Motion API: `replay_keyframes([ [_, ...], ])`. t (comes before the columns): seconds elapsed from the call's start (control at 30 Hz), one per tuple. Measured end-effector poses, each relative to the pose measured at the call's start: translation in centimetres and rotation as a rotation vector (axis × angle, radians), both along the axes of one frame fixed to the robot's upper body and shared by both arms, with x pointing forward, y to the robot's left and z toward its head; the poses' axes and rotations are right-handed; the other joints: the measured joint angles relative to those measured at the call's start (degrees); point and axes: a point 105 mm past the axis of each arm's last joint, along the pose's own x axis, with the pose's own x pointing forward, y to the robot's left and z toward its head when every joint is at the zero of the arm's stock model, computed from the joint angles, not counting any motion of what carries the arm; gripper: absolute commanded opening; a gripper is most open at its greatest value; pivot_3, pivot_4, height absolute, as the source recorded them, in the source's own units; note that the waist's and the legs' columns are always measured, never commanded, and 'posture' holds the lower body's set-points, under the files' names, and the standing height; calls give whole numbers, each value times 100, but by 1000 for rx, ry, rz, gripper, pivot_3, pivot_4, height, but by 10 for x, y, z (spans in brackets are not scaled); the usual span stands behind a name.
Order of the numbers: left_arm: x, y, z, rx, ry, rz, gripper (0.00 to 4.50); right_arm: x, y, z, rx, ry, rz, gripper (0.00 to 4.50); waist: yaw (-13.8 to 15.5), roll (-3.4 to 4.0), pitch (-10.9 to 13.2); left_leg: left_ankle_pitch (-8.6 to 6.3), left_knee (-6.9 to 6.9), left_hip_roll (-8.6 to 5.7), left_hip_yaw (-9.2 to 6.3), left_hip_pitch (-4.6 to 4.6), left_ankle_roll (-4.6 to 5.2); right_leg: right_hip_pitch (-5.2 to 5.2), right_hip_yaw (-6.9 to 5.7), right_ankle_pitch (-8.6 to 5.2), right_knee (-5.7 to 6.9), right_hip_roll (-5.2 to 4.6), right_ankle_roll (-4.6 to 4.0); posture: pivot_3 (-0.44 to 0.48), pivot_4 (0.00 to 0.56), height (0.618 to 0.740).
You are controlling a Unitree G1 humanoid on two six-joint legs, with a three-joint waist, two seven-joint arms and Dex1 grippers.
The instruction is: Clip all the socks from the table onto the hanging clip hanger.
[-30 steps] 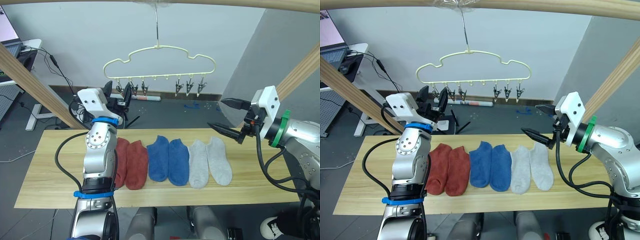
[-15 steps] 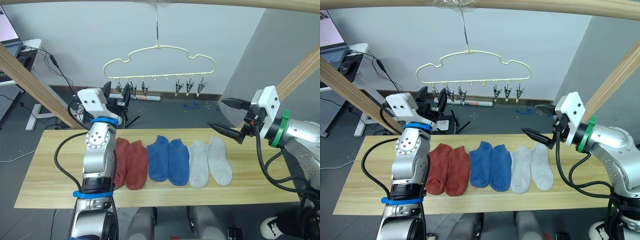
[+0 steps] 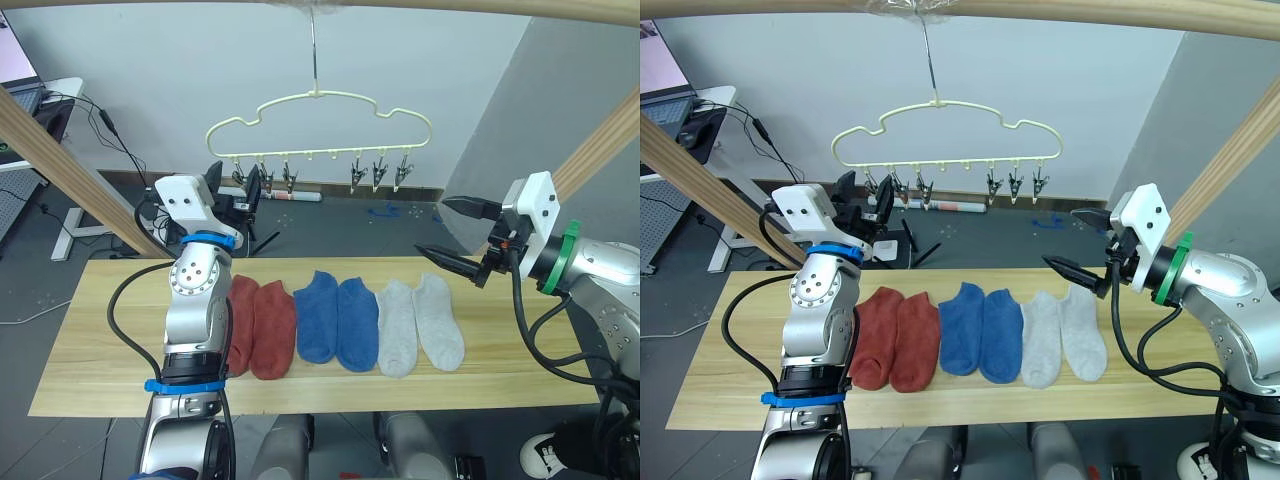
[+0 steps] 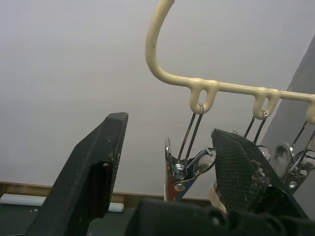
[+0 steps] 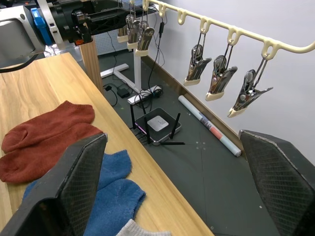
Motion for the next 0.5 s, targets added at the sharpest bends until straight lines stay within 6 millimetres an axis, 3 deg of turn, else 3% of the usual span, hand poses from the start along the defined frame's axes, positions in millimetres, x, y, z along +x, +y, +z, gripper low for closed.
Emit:
replay_keyframes([
  [0.27,-1,1,-2,9,4,0,427,0,0,-1,0,5,-1,4500,0,0,0,0,0,0,0,0,0,-1,0,0,0,0,0,-137,300,740],
  [0.37,-3,3,0,22,-3,6,31,-2,-2,-8,-1,29,-7,4500,-1,0,0,0,-2,1,0,0,0,-1,1,0,-1,0,0,-134,300,740],
  [0.5,-7,6,2,42,-13,15,13,-5,-12,-26,-31,80,-49,4500,1,1,0,0,-3,0,0,0,0,-2,2,0,-1,-1,0,-129,300,740],
])
